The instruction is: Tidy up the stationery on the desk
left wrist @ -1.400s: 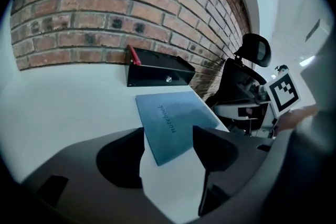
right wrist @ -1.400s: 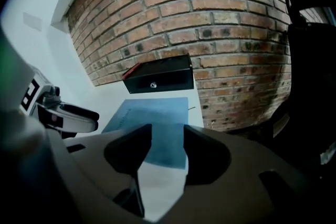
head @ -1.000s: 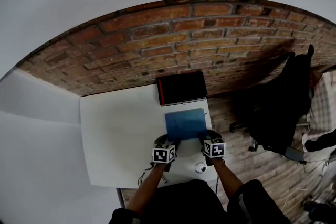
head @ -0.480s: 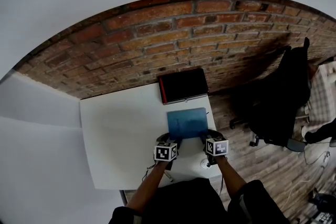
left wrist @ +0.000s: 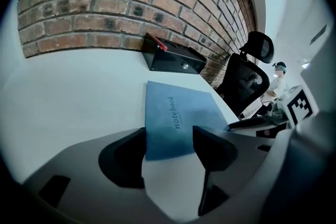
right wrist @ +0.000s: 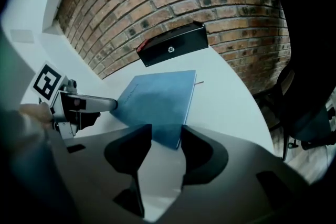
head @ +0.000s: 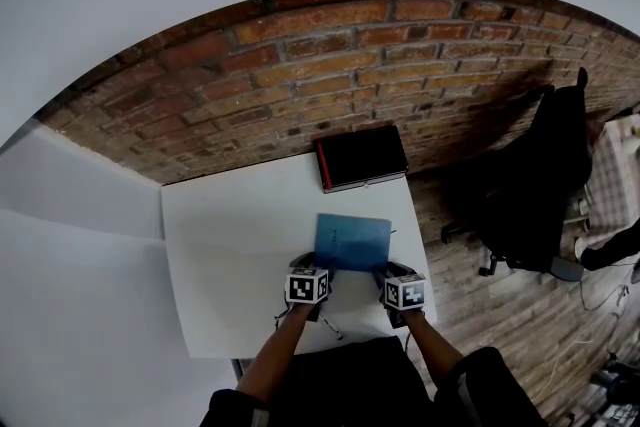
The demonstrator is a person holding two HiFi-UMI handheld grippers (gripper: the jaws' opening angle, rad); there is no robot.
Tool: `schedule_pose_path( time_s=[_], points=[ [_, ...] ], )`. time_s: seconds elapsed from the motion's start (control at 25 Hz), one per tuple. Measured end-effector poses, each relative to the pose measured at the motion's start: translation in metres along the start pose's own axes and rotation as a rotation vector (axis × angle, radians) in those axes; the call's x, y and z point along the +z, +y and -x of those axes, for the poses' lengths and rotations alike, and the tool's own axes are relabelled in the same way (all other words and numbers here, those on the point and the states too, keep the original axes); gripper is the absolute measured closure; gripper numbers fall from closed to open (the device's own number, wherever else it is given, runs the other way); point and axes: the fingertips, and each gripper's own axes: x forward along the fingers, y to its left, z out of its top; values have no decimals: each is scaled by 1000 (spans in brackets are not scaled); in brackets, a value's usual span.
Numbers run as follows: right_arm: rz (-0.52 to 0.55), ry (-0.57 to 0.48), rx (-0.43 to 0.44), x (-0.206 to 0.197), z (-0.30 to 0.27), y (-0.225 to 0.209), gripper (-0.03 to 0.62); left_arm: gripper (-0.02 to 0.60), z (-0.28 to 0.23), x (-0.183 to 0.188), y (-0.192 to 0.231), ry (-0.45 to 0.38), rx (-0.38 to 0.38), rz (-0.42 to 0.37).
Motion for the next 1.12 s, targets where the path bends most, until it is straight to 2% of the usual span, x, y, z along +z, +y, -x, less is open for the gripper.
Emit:
schedule_pose_path(
  time_s=[0.36, 1.0, 1.12],
  points=[
    [41, 44, 44, -26, -9, 50, 411, 301, 21, -7, 37, 10, 10, -25],
    [55, 106, 122, -58, -29, 122, 411, 301, 48, -9, 93, -25, 55, -1],
    [85, 126, 126, -64, -33, 132, 413, 301, 50, -8, 104, -40, 55, 14]
  ],
)
